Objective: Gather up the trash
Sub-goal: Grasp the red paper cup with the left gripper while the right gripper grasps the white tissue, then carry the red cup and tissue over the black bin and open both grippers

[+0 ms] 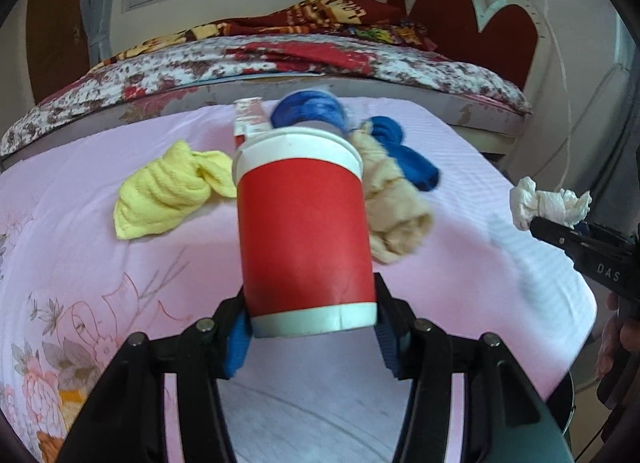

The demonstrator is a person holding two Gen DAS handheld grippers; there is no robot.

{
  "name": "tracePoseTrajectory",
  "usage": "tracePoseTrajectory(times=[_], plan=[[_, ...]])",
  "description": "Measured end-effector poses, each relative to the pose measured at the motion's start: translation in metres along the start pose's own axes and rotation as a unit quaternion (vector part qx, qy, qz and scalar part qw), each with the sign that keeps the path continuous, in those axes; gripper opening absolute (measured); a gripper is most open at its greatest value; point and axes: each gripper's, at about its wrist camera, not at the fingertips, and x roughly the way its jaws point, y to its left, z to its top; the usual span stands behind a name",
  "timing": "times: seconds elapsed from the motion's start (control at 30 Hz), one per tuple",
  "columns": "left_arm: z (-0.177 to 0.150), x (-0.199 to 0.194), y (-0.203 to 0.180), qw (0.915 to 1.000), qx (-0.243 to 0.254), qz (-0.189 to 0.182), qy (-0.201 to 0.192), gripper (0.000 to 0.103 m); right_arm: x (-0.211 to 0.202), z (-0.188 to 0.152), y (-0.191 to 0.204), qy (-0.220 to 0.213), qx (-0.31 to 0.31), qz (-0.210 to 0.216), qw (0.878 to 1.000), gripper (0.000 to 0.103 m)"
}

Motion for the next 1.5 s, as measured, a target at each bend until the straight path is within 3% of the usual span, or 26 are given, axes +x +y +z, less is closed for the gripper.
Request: tracePoseTrajectory(times=[0.67,1.1,1.5], plan=[[-0.03,-0.061,-0.082,0.9941,0.083,-0.061,-0.034,0.054,-0.139,-0.071,-0.023,-0.046,0.012,-0.037,0.998,0.042],[-0.05,-0.07,-0.15,0.9836,0.144,-0.104,-0.033,0.054,-0.175,-0.116,-0.082,-0.044,0.079,-0.086,0.992,0.042],[-0.067,-0.078,-0.218,0.9654,0.209,-0.153,-0.032,0.054,-0.206,-0.157,-0.136,-0.036,0.132,-0.129,0.982,0.042]])
